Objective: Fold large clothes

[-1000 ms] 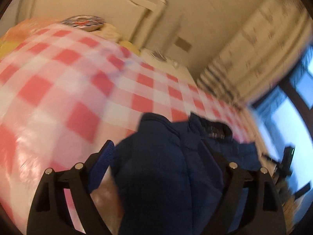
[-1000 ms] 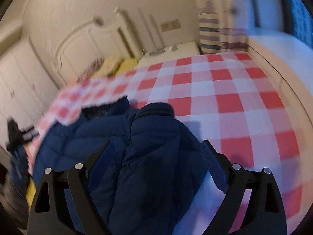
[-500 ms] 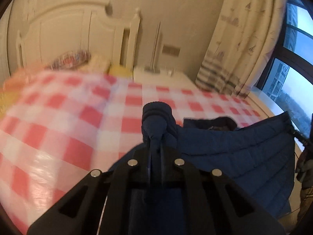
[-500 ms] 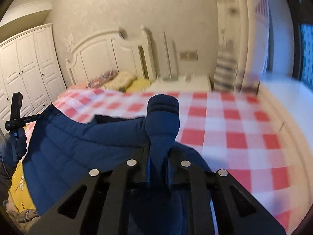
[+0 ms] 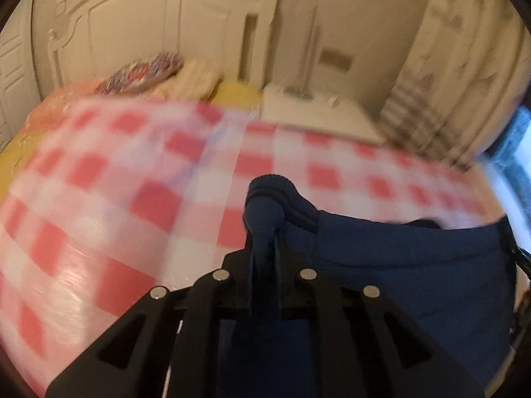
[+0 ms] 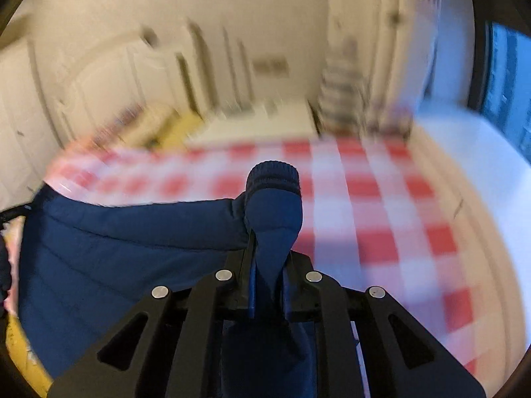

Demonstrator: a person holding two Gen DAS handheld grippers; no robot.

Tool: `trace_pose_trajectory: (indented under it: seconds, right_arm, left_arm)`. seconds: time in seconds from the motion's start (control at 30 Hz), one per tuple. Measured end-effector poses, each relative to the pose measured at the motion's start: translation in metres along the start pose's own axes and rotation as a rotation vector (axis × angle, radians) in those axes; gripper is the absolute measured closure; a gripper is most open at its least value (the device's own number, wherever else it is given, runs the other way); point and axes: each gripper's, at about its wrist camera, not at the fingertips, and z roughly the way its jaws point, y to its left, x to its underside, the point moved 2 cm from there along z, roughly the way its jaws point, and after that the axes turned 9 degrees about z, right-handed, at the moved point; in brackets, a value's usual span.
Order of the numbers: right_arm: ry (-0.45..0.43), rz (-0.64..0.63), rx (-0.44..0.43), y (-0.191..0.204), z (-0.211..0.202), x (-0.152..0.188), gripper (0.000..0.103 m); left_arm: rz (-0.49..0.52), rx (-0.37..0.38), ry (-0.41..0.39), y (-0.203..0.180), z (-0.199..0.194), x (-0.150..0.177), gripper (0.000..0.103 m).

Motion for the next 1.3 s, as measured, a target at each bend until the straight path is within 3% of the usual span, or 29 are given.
trace_pose_trajectory:
  seconds: [0.07,0.17,0.23,0.3,0.4,0.43,0.5,0.53,0.57,0.67,0.73,0.77,0.8,0.9,0.97,1.0,1.1,1.3]
  right_arm:
    - [0.047,0.071,-0.025,-0.013,0.026,0.016,0.088]
    - [0.051,0.088,-0.034,-0.019,0.026,0.015,0.088]
    - [0.059,0.116,-0.053,-0.025,0.025,0.014,0.086]
    - [0.074,0.174,-0.087,-0.033,0.022,0.014,0.084]
    - [0.078,0.241,-0.117,-0.038,0.009,0.012,0.078]
    - [0.067,0.255,-0.119,-0.039,0.001,0.008,0.071]
    - [0.002,0.247,-0.13,-0.031,-0.024,-0.002,0.022]
    - [-0.036,0.234,-0.144,-0.025,-0.035,-0.006,0.011]
    - [-0.072,0.216,-0.155,-0.018,-0.045,-0.01,0.006]
    - [-0.186,0.086,-0.126,0.022,-0.077,-0.022,0.006]
    - [-0.214,-0.018,-0.095,0.053,-0.079,-0.023,0.008]
    - [-0.212,-0.075,-0.077,0.069,-0.076,-0.022,0.018]
    - [-0.188,-0.139,-0.062,0.09,-0.066,-0.017,0.027]
    - [-0.112,-0.234,-0.081,0.13,-0.033,-0.002,0.035]
    - [-0.06,-0.272,-0.039,0.141,-0.009,0.009,0.038]
    - [-0.002,-0.308,0.023,0.146,0.016,0.019,0.039]
    - [0.066,-0.308,0.036,0.145,0.04,0.031,0.039]
    - [0.103,-0.299,0.035,0.14,0.05,0.034,0.038]
  left_arm:
    - [-0.005,-0.015,0.063,-0.002,0.036,0.02,0.085]
    - [-0.01,-0.044,0.066,0.001,0.039,0.021,0.078]
    - [-0.028,-0.08,0.076,0.007,0.04,0.021,0.056]
    - [-0.076,-0.1,0.076,0.015,0.038,0.022,0.043]
    - [-0.119,-0.149,-0.008,0.024,0.012,0.019,0.031]
    - [-0.113,-0.183,-0.067,0.022,-0.004,0.015,0.027]
    - [-0.088,-0.214,-0.152,0.015,-0.03,0.005,0.017]
    - [-0.069,-0.216,-0.192,0.007,-0.045,-0.001,0.013]
    - [-0.053,-0.207,-0.214,-0.001,-0.054,-0.007,0.012]
    - [0.009,-0.165,-0.257,-0.033,-0.076,-0.021,0.004]
    - [0.059,-0.158,-0.257,-0.058,-0.077,-0.026,0.002]
    - [0.084,-0.157,-0.249,-0.07,-0.073,-0.027,0.002]
    - [0.105,-0.162,-0.235,-0.082,-0.067,-0.027,0.002]
    - [0.126,-0.146,-0.168,-0.105,-0.038,-0.023,0.002]
    - [0.158,-0.153,-0.114,-0.122,-0.012,-0.013,0.002]
    - [0.196,-0.182,-0.076,-0.129,0.005,-0.006,0.002]
    - [0.227,-0.187,0.062,-0.133,0.041,0.007,0.002]
    - [0.209,-0.176,0.057,-0.129,0.049,0.018,0.002]
